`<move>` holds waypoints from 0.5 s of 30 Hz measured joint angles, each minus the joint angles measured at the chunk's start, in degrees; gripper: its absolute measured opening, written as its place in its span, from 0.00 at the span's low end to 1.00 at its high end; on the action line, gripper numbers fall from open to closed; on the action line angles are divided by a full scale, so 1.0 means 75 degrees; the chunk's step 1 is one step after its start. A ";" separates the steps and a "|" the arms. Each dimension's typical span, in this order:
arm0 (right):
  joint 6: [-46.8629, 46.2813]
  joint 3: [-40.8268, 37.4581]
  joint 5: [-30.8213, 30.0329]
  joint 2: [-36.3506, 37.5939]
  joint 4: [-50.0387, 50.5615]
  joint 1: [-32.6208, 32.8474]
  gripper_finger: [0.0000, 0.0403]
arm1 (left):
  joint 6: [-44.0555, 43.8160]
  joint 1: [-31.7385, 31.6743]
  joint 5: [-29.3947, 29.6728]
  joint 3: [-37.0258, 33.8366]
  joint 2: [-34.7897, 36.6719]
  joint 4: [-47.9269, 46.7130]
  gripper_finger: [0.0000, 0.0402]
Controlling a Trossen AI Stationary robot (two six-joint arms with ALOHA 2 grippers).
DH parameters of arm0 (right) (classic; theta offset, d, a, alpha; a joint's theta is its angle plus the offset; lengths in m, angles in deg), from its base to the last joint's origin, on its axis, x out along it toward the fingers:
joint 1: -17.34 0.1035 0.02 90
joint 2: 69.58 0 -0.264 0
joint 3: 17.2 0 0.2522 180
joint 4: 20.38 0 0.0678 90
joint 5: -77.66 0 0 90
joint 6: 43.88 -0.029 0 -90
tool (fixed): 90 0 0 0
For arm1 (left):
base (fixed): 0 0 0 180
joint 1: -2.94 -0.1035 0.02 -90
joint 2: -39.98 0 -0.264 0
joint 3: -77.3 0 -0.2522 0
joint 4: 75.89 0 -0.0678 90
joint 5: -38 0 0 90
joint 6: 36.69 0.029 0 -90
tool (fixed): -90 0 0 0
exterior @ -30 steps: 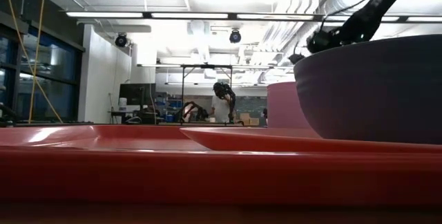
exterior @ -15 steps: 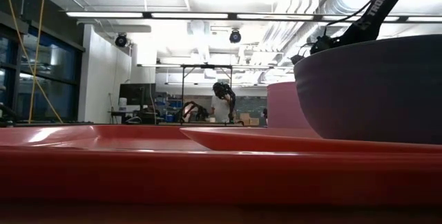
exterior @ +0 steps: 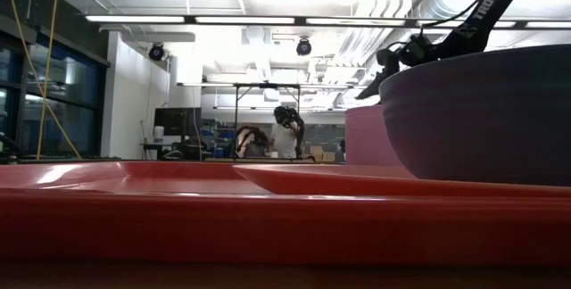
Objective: Set up tray
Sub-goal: Put the blue napkin on the red serving tray to the left side of the pink plate
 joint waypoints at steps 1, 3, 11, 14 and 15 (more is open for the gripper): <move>-0.0166 0.0000 -0.0031 0.0000 0.0025 -0.0016 0.35 | -0.0031 0.0000 -0.0009 0.0000 0.0000 0.0000 0.09; -0.0183 0.0000 -0.0165 0.0000 0.0137 -0.0088 0.33 | -0.0099 0.0001 -0.0010 0.0000 0.0000 0.0000 0.09; 0.0784 0.0000 -0.1302 0.0003 0.1556 -0.0385 0.26 | -0.0230 0.0000 -0.0009 0.0003 0.0000 0.0000 0.09; 0.1174 0.0000 -0.1327 0.0003 0.1805 -0.0362 0.22 | -0.0240 0.0000 -0.0006 0.0003 0.0000 0.0000 0.09; 0.1300 0.0000 -0.1327 0.0003 0.1854 -0.0353 0.21 | -0.0243 0.0003 -0.0007 0.0003 0.0000 0.0001 0.09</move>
